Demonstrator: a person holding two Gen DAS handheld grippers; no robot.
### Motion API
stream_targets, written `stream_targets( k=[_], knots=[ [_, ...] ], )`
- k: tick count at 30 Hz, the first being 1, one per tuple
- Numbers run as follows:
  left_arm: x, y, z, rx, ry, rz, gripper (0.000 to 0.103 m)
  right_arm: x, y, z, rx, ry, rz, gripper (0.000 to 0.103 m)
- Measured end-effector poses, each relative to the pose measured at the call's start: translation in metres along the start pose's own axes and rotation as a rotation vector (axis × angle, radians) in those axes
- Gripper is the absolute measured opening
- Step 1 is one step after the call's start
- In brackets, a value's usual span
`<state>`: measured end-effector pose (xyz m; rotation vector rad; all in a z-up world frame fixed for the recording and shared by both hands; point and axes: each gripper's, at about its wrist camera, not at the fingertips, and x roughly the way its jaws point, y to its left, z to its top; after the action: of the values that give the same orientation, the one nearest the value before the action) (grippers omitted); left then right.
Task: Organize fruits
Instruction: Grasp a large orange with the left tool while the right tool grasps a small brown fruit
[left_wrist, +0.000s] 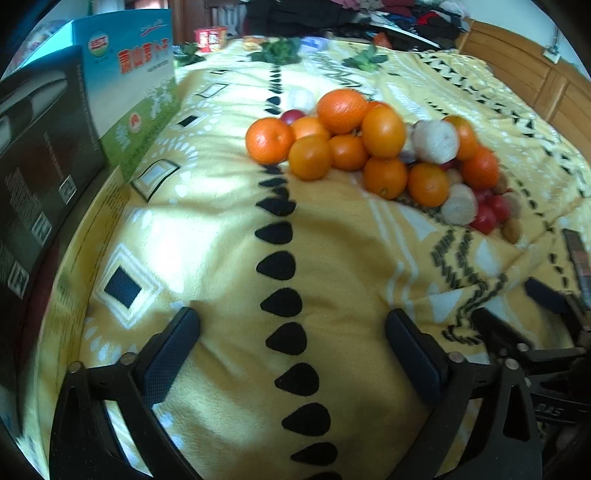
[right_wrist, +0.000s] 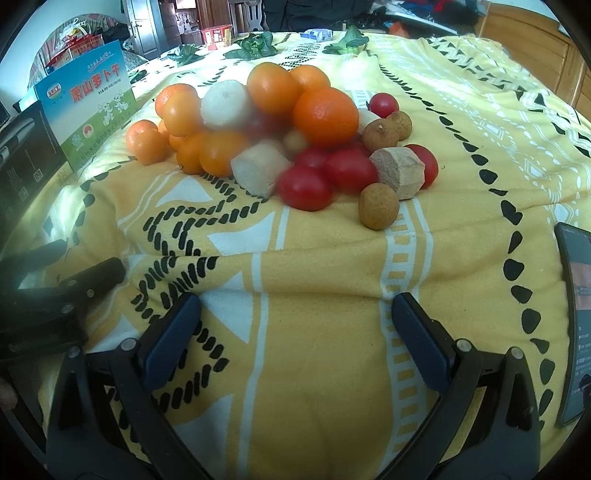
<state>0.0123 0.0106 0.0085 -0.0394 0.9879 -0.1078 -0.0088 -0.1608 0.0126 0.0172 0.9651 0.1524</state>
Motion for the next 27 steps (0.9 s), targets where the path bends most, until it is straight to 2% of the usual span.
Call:
stream_targets(
  k=[1,2,4,6,10,14,16,20,23,24,25,26,27],
  knots=[
    [-0.004,0.002,0.006,0.007,-0.01,-0.033,0.084,-0.001,-0.001,-0.001,0.005,-0.003,0.008,0.103],
    [-0.005,0.003,0.011,0.009,-0.012,-0.041,0.082,-0.002,-0.003,-0.001,0.011,-0.006,0.02,0.103],
    [-0.004,0.007,0.027,-0.006,-0.013,-0.054,0.059,-0.005,-0.006,-0.001,0.023,-0.012,0.044,0.103],
    [-0.002,0.01,0.042,-0.027,-0.016,-0.062,0.055,-0.008,-0.011,-0.002,0.037,-0.024,0.074,0.103],
    [0.011,0.008,0.068,-0.024,-0.036,-0.064,0.053,-0.016,-0.021,-0.002,0.064,-0.033,0.135,0.103],
    [0.03,0.009,0.085,-0.041,-0.023,-0.05,0.053,-0.031,-0.031,0.0,0.091,-0.059,0.127,0.102],
    [0.037,0.01,0.089,-0.049,-0.018,-0.06,0.053,-0.04,-0.033,0.003,0.083,-0.077,0.135,0.102],
    [0.045,0.004,0.092,-0.018,-0.013,-0.061,0.053,-0.052,-0.035,0.007,0.05,-0.092,0.165,0.093],
    [0.051,0.002,0.091,-0.018,-0.019,-0.06,0.053,-0.057,-0.048,0.01,0.078,-0.123,0.159,0.092],
    [0.053,0.003,0.091,-0.017,-0.022,-0.063,0.053,-0.058,-0.054,0.012,0.098,-0.128,0.157,0.091],
    [0.053,0.003,0.091,-0.016,-0.022,-0.064,0.051,-0.057,-0.059,0.012,0.108,-0.126,0.163,0.085],
    [0.053,0.003,0.091,-0.015,-0.024,-0.065,0.048,-0.055,-0.065,0.014,0.115,-0.116,0.172,0.074],
    [0.051,0.004,0.091,-0.014,-0.027,-0.074,0.039,-0.05,-0.07,0.016,0.123,-0.097,0.177,0.067]
  ],
)
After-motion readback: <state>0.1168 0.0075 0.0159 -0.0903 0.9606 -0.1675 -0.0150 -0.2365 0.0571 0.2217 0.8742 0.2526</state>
